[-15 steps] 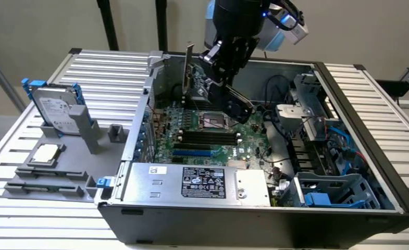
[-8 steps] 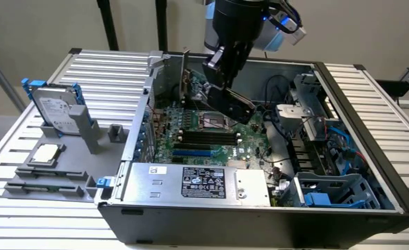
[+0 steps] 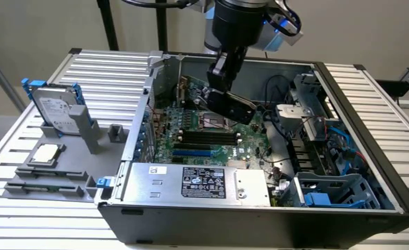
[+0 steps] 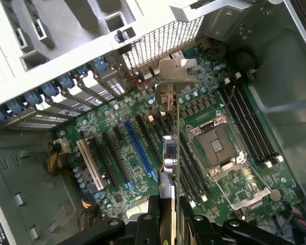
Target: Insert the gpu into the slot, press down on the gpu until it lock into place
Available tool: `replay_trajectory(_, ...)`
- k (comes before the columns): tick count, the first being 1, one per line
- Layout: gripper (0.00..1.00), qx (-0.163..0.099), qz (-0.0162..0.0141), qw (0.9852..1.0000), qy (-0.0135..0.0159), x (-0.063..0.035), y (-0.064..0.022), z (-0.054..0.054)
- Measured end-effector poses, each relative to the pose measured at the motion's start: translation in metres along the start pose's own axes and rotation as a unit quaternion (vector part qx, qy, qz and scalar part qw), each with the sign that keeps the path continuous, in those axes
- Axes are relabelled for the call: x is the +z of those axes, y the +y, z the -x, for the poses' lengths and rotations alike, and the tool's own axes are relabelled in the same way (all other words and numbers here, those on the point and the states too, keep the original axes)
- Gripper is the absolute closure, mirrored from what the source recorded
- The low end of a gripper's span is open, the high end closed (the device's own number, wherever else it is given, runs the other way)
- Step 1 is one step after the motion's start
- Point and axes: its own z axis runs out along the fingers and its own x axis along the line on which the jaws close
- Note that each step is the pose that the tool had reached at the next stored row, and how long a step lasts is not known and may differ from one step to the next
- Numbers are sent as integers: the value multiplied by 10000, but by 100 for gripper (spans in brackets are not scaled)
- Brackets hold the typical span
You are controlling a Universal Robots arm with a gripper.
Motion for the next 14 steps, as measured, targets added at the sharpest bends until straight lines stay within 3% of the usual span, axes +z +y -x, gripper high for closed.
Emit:
replay_trajectory(5, 74, -450, -14, 9990, 6, 48, -2, 0)
replay_trajectory(9, 74, -816, -6, 9967, -15, 85, -3, 0)
replay_trajectory(11, 74, -970, 6, 9953, -48, 95, -4, 0)
replay_trajectory(14, 74, -1110, 35, 9937, -139, 114, 2, -7)
